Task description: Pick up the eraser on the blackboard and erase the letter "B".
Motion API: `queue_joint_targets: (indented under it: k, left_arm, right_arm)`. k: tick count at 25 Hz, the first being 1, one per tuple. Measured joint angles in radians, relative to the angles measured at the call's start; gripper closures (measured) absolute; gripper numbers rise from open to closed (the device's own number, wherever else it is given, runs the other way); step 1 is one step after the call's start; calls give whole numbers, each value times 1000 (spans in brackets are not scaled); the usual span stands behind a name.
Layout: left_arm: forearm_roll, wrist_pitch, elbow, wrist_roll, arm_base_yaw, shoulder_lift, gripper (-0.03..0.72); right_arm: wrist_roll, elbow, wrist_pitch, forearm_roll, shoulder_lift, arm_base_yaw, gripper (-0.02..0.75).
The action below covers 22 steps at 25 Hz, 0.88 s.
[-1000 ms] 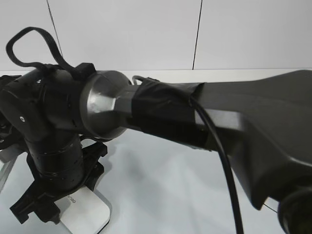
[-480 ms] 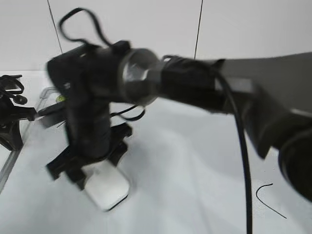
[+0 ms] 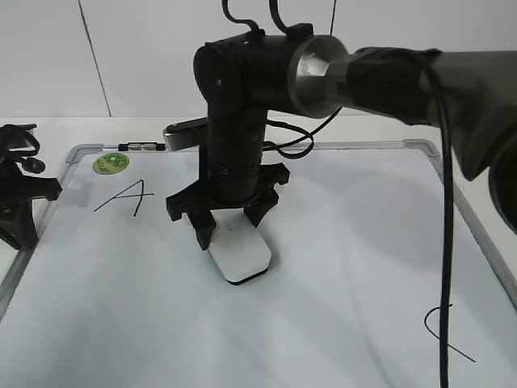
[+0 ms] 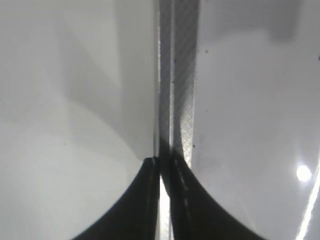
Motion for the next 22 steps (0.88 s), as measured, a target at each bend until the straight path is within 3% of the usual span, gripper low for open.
queue_joint_targets:
  k: [12, 18, 22]
  left_arm:
    - [1, 4, 0, -2, 0, 0, 652]
    - [1, 6, 0, -2, 0, 0, 652]
    - [1, 6, 0, -2, 0, 0, 652]
  right_arm:
    - [0, 28, 11, -26, -195, -48, 195]
    - [4, 59, 15, -26, -271, -161, 195]
    - [5, 201, 15, -26, -346, -266, 195]
